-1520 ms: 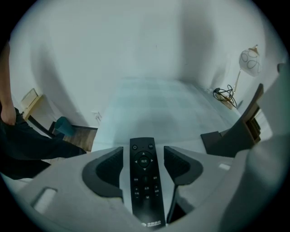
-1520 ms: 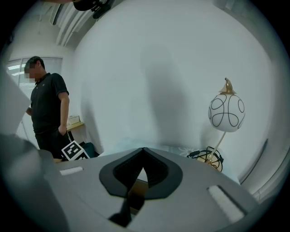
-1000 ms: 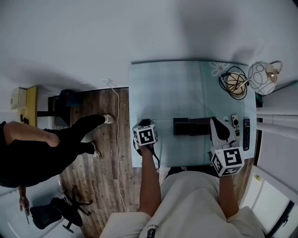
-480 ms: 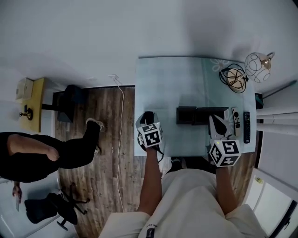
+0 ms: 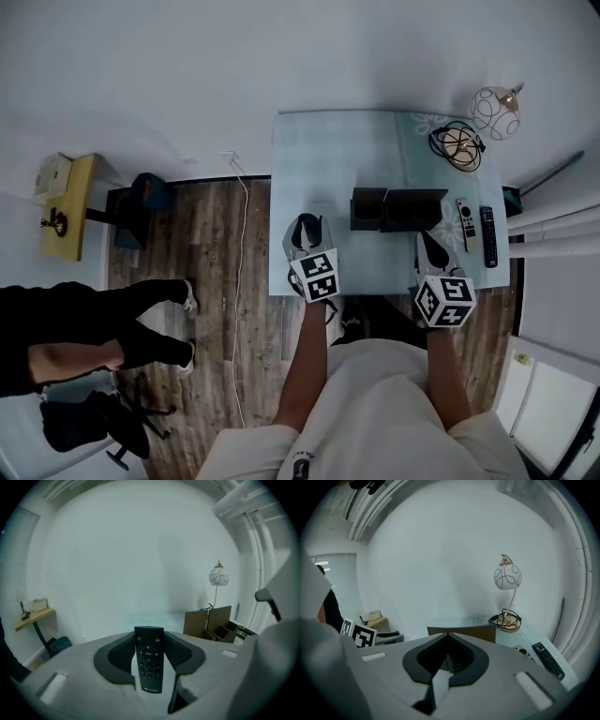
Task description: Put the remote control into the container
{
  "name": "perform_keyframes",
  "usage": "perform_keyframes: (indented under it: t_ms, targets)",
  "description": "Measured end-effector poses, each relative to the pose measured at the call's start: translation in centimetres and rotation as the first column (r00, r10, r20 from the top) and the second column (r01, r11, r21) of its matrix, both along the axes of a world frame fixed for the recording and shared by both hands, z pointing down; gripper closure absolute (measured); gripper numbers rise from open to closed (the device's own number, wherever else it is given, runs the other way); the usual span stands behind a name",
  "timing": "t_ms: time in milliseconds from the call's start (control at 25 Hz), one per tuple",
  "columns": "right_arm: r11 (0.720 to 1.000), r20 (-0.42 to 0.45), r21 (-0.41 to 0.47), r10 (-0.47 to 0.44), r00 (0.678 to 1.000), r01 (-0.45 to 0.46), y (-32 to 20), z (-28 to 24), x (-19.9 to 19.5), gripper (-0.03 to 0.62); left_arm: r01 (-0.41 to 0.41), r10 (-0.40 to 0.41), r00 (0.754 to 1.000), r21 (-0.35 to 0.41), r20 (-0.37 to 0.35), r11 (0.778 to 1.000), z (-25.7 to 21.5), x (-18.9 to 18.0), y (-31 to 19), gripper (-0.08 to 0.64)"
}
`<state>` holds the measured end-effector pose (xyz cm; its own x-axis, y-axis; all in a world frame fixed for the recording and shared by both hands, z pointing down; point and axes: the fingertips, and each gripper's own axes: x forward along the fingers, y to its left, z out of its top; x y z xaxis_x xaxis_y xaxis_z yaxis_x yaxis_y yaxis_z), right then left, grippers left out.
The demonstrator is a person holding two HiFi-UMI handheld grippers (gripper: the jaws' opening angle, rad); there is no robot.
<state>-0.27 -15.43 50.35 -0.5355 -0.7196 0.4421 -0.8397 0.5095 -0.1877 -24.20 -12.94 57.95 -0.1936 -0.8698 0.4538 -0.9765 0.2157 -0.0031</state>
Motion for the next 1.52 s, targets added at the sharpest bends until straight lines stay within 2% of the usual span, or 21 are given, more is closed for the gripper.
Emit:
perform_keyframes:
  t_ms: [120, 360, 720, 1000, 1160, 1520]
  targets:
    - [1.000, -0.008, 0.012, 0.025, 1.000, -0.025, 0.7, 0.0, 0.9, 0.589, -0.031, 0.030, 0.999, 0.052, 0.022, 0.998, -1.9, 1.8, -0.1, 0.364]
    - [0.999, 0.005, 0.009, 0.049, 0.999, -0.049, 2.0, -0.3, 2.1, 0.589, -0.110, 0.109, 0.994, 0.088, 0.013, 0.990, -4.0, 6.0, 0.0, 0.364]
    - [1.000, -0.018, 0.000, -0.031, 0.999, 0.032, 0.7, 0.3, 2.1, 0.589, -0.152, 0.149, 0.988, 0.130, 0.039, 0.980, -6.6, 10.6, -2.1, 0.364]
    - [0.997, -0.026, 0.008, -0.082, 0.996, 0.083, -2.4, -0.2, 3.6, 0.589, -0.119, 0.111, 0.992, 0.176, 0.053, 0.977, -8.2, 12.1, -6.0, 0.364]
    - [0.995, -0.038, 0.003, -0.103, 0.994, 0.103, -4.3, -0.2, 4.9, 0.589, -0.070, 0.061, 0.997, 0.190, 0.051, 0.979, -8.3, 12.2, -7.8, 0.364]
    - [0.981, -0.077, -0.019, -0.194, 0.978, 0.193, -6.3, 1.3, 5.4, 0.589, 0.032, -0.037, 0.999, 0.153, 0.030, 0.988, -4.8, 12.0, -8.6, 0.364]
